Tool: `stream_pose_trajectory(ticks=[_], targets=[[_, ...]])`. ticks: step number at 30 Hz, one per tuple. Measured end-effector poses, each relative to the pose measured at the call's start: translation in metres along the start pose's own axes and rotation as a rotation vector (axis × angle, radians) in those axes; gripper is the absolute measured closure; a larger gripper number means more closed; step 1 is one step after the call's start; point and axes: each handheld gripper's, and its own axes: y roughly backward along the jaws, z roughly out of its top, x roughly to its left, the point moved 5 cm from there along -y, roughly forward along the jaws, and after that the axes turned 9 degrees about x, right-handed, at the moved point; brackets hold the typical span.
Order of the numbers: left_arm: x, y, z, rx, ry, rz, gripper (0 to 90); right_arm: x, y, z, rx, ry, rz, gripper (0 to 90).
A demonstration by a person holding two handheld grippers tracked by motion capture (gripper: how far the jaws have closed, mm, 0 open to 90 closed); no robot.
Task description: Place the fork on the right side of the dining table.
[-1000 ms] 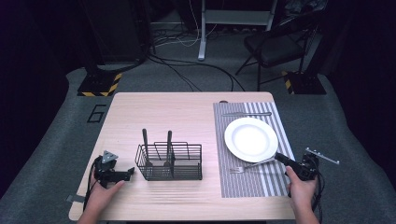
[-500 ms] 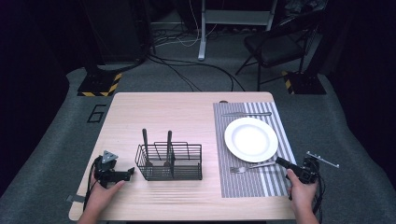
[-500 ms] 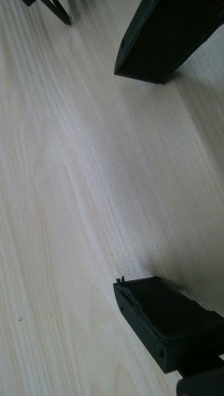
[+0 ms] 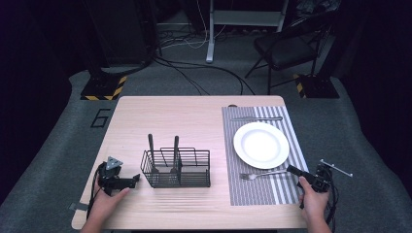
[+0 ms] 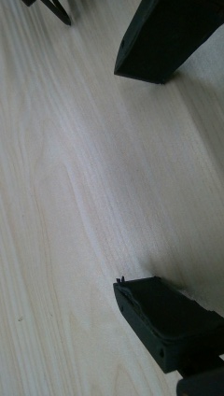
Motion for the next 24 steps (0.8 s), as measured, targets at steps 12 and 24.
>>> stream_pose_trajectory(ticks=[12, 24], targets=[[-0.0001, -0.0001, 0.0000, 0.000, 0.000, -0.002, 0.1, -0.0047, 0.0007, 0.0002, -0.004, -0.013, -0.028, 73.3], [0.0000, 0.0000, 0.0000, 0.000, 0.000, 0.000, 0.2, -0.0046, 0.0051, 0.0026, -0.032, 0.073, -0.121, 69.2]])
